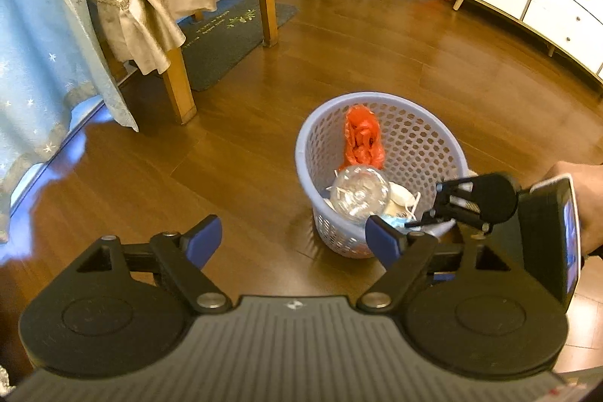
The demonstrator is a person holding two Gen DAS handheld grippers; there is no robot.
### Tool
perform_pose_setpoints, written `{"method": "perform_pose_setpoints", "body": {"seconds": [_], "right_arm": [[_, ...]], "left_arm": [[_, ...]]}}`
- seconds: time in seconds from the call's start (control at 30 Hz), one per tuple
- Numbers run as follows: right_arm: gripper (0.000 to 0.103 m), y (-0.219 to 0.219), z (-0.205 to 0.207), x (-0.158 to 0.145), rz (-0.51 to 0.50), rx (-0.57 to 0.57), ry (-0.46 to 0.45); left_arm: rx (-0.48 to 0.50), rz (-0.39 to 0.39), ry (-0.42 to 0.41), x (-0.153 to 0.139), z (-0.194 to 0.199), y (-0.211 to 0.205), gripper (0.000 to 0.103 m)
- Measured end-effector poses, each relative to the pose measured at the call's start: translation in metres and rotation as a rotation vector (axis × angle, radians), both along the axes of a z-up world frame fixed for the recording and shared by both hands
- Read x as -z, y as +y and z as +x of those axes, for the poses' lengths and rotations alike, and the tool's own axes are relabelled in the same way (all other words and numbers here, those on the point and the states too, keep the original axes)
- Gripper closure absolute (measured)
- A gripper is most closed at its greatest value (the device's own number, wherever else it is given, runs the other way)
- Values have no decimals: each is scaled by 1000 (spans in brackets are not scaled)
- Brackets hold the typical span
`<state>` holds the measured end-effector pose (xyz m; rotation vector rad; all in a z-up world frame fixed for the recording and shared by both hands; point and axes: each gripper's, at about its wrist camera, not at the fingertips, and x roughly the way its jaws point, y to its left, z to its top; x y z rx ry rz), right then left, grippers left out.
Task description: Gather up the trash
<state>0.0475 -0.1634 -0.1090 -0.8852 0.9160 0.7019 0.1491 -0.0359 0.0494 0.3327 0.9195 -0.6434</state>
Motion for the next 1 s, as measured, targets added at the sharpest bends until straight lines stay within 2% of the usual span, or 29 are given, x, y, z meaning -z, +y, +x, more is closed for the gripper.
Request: {"method": "perform_pose_setpoints", "body": {"seconds": [0.23, 0.3, 0.57, 0.77, 1.0], "right_arm": [[47, -11, -13, -38, 138, 267, 35], [47, -14, -19, -47, 171, 337, 53], [47, -26, -52, -99, 347, 620, 81], [47, -33, -73, -135, 404, 730, 59], [47, -41, -99, -159, 415, 819, 38]], "left_arm": [[-90, -11, -8, -19, -37, 11, 12], [-118, -4, -28, -23, -49, 15, 7], [-324, -60, -7, -27, -97, 32, 2], [-434, -98, -9, -36, -135, 32, 1], [-533, -126, -68, -59, -169, 28, 1]]}}
